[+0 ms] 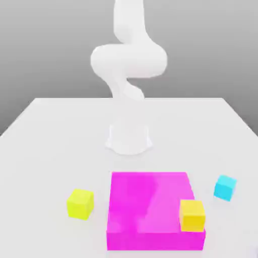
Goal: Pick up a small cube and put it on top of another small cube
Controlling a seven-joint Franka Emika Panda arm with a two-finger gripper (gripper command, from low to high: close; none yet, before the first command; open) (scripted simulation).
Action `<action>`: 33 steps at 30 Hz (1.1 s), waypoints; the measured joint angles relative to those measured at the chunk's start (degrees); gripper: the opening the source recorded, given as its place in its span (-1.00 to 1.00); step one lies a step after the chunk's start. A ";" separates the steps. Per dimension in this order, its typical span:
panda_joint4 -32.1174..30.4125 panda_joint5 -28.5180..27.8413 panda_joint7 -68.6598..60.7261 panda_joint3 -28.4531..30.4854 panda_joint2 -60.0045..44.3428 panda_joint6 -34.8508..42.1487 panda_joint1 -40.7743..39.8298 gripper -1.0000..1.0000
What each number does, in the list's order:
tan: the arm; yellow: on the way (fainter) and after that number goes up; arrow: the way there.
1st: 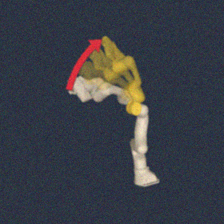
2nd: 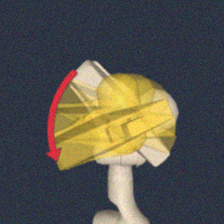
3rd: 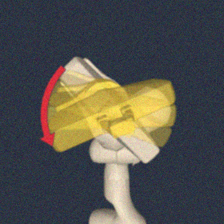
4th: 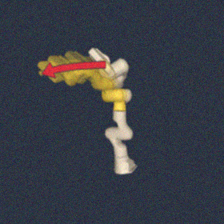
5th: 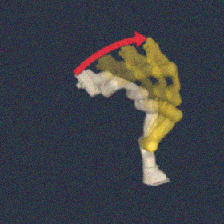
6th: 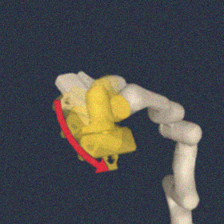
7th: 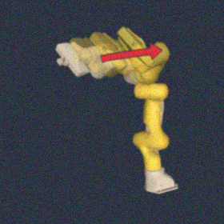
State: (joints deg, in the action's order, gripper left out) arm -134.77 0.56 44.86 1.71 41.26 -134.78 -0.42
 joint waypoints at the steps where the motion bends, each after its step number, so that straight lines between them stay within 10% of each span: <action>1: -1.39 0.14 -0.40 0.94 -2.24 -1.42 -0.03 0.00; 19: -25.12 0.97 -5.74 11.59 -40.49 -26.23 -6.21 0.00; 26: -24.09 9.07 -12.05 4.45 -54.80 -37.55 -11.89 0.00; 27: -23.82 9.82 -12.59 3.05 -56.41 -38.87 -13.09 -1.00; 33: -23.69 9.96 -12.65 2.31 -57.21 -39.50 -13.79 -1.00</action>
State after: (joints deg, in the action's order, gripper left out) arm -158.46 10.52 32.21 4.02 -15.95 -174.28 -14.21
